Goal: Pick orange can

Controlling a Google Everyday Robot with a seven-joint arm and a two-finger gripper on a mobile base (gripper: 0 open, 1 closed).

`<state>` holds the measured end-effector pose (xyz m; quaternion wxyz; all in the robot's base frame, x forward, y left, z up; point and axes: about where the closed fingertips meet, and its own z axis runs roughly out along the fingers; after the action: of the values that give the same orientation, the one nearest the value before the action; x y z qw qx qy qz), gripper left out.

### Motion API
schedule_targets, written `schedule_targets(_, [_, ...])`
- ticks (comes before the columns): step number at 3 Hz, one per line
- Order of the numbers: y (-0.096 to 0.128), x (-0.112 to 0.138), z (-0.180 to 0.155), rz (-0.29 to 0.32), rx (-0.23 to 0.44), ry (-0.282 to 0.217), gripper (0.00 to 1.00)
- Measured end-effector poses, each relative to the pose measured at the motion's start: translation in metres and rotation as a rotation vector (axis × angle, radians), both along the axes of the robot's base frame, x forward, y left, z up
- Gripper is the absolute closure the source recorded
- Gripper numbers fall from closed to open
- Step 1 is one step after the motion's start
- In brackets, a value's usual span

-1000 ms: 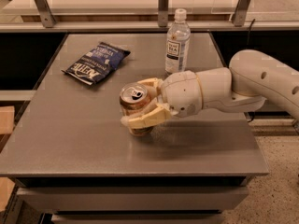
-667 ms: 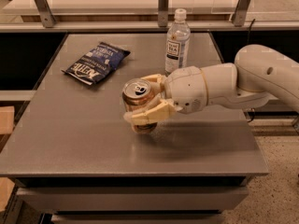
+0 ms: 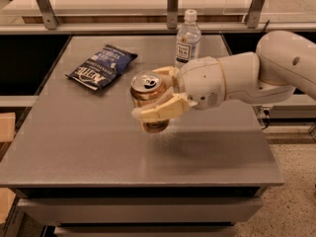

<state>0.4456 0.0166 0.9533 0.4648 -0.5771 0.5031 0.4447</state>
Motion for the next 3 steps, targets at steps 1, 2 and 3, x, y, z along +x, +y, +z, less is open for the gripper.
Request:
schedule_targets(1, [0.001,0.001,0.017,0.002,-0.003,-0.018,1.0])
schedule_targets(2, [0.001,0.003,0.034,0.002,0.002,-0.038,1.0])
schedule_targets(3, [0.002,0.004,0.051,0.002,0.007,-0.042,1.0])
